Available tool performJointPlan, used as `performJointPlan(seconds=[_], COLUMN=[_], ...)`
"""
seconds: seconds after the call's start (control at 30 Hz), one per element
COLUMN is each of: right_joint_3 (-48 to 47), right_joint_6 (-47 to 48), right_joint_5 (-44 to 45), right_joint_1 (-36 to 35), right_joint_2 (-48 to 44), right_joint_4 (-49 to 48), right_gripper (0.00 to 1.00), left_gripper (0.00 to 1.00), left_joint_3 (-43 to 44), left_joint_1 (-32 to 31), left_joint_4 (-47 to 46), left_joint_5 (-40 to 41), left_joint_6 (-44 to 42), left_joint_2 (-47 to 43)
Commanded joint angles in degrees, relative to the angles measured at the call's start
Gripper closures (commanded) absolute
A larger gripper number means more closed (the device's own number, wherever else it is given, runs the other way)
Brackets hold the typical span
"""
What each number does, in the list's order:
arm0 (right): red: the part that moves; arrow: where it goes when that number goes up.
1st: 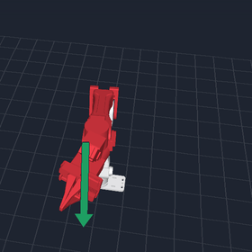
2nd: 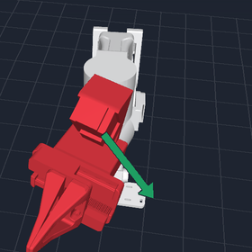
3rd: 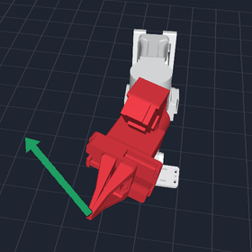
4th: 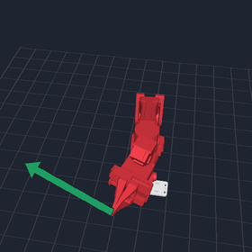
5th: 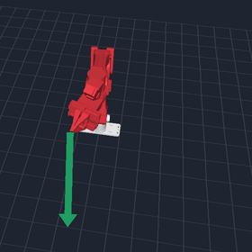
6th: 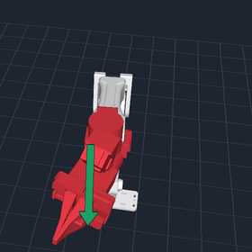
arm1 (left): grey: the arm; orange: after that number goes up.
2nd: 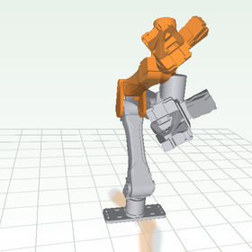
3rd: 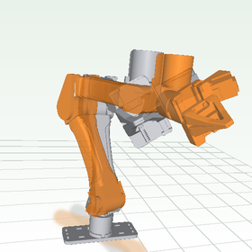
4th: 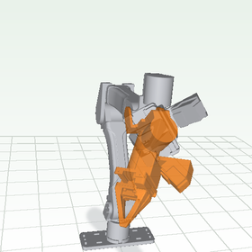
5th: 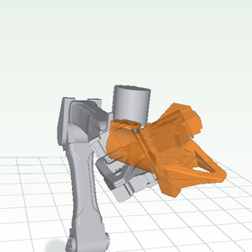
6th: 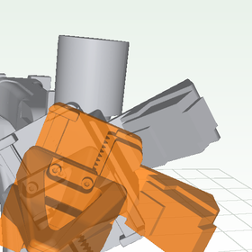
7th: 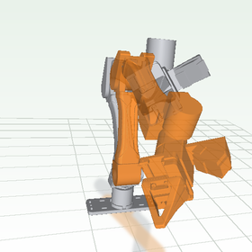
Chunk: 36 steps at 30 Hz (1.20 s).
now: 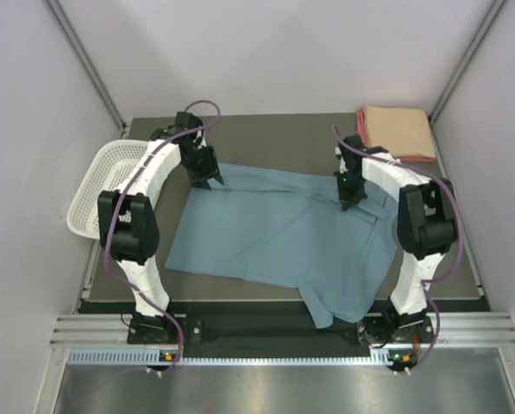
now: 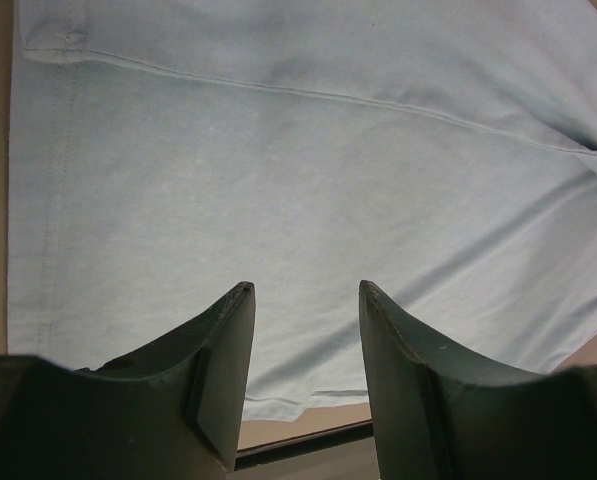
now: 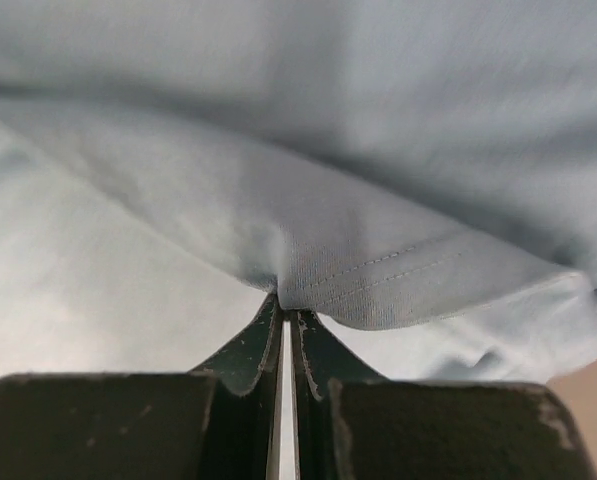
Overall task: Fold and stack the t-shirts
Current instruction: Fold the tshirt
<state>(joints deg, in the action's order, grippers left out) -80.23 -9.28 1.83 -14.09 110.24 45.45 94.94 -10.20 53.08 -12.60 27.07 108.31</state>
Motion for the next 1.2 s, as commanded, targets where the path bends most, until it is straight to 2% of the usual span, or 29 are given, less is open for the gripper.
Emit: performJointPlan(seconds=[0.0, 0.23, 0.7, 0.8, 0.9, 1.03, 1.1, 1.13, 1.17], right_joint_3=[1.6, 8.3, 13.2, 12.9, 11.8, 10.8, 10.1, 9.7, 9.2], right_joint_6=[-2.8, -5.1, -9.9, -10.5, -10.6, -12.1, -13.1, -13.3, -13.3], right_joint_5=[-7.3, -17.0, -28.5, -30.1, -30.5, -33.3, -31.7, -28.1, -26.3], right_joint_1=[0.1, -0.9, -4.1, -4.3, -4.1, -0.9, 1.1, 3.7, 5.3], right_joint_2=[-7.3, -12.1, -10.0, -8.9, -10.2, -13.5, -16.2, -16.7, -17.2], right_joint_4=[4.9, 6.8, 3.0, 2.5, 2.9, 1.3, -0.4, -0.6, -0.9], right_gripper=[1.00, 1.00, 1.00, 0.88, 0.71, 0.59, 0.54, 0.45, 0.43], left_gripper=[0.49, 0.49, 0.50, 0.50, 0.50, 0.50, 0.49, 0.50, 0.50], left_joint_3=[1.2, -3.0, -5.6, -5.3, -4.9, -3.9, -3.2, -2.0, -1.3], left_joint_1=[0.2, 0.2, 0.2, 0.2, 0.2, 0.2, 0.2, 0.2, 0.2], left_joint_4=[0.4, -0.8, -1.7, -1.5, -1.6, -1.4, -1.3, -1.3, -1.2], left_joint_5=[-0.5, -0.8, -0.7, -0.8, -0.5, -0.2, -0.1, 0.0, 0.1], left_joint_6=[-0.2, 0.1, 0.3, 0.3, 0.0, -0.4, -0.7, -1.1, -1.3], left_joint_2=[-0.3, -2.0, -3.4, -3.2, -3.2, -2.8, -2.2, -1.8, -1.4])
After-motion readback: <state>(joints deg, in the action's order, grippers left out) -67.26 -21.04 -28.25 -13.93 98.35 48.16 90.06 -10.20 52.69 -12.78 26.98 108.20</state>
